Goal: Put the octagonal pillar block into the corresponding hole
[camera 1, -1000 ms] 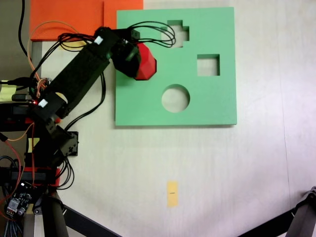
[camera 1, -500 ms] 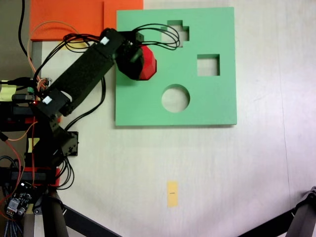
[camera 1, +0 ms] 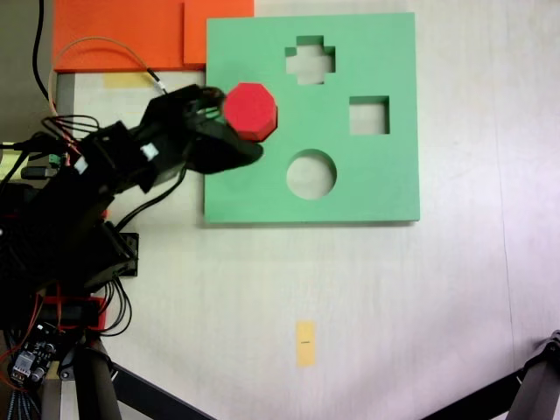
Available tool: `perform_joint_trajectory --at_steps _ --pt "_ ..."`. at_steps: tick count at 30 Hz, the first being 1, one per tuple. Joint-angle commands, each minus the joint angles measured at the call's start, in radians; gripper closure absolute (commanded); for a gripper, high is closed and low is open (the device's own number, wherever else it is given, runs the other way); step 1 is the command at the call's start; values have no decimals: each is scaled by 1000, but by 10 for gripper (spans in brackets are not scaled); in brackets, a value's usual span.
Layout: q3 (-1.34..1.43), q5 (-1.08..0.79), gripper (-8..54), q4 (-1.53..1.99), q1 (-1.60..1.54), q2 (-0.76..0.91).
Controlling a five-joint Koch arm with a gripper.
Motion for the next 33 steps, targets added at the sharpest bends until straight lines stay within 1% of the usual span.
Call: perform_joint_trajectory --at_steps 1,2,3,4,5,7,10,13,14,15,16,19,21,24,29,30,31,33 --pt "52 -235 10 -28 133 103" --pt "167 -413 49 -120 244 163" --pt "285 -497 71 -253 327 215" --pt "443 -538 84 -472 413 268" --pt "595 -584 89 -692 494 284" --pt "709 -723 91 -827 618 282" --pt "853 -894 91 -982 718 282" --pt "1095 -1080 92 -1362 785 282" --pt "1215 -1175 96 -1540 798 281" --pt "1287 -1209 107 -1626 798 282" --pt "1348 -1229 106 -1657 799 282" --pt "1557 -1391 99 -1698 795 281" --pt "1635 -1408 98 -1695 785 281" --pt "1641 -1408 83 -1494 765 279" --pt "1641 -1408 85 -1348 750 279" --pt "1641 -1408 89 -1327 742 279" --pt "1641 -1407 108 -1302 733 276" --pt "1641 -1405 113 -1302 735 276"
